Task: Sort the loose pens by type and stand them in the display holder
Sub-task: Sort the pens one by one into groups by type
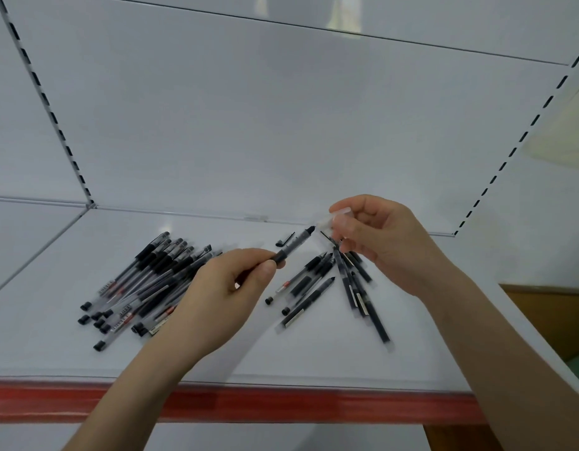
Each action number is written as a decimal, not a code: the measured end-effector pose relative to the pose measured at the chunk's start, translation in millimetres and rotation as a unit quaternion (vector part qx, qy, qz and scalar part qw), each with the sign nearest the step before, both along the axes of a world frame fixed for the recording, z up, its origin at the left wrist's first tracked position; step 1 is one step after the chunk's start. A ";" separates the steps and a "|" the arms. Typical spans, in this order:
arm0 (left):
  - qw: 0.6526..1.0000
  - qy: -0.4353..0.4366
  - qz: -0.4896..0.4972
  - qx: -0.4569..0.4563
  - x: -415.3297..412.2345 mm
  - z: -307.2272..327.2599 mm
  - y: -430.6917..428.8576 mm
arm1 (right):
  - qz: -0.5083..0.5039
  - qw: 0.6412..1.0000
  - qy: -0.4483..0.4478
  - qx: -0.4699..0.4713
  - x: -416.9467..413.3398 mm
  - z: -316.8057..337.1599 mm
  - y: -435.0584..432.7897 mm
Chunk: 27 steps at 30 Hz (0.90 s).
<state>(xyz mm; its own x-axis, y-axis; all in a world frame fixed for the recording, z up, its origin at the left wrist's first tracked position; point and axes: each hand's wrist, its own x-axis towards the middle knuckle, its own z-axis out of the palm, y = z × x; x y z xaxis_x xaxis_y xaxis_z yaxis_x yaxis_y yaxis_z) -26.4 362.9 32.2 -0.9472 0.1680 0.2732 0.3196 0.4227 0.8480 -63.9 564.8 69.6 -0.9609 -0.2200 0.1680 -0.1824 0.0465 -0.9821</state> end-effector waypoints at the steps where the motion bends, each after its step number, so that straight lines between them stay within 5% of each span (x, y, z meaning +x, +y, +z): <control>1: 1.000 0.002 0.003 0.009 0.2 0.8 -0.2 | -0.008 0.999 -0.010 -0.029 -0.6 -1.9 -1.6; 7: 0.998 -0.010 0.029 0.062 -2.8 0.5 -4.5 | -0.071 0.995 0.003 -0.075 -4.2 -4.9 -5.8; 13: 0.997 -0.010 0.025 0.067 -3.2 -0.4 -4.6 | -0.045 0.992 0.099 0.062 0.2 -4.9 -7.1; 27: 0.999 0.009 -0.008 0.036 0.3 4.5 -3.4 | 0.001 0.982 0.131 0.135 1.8 8.3 -1.8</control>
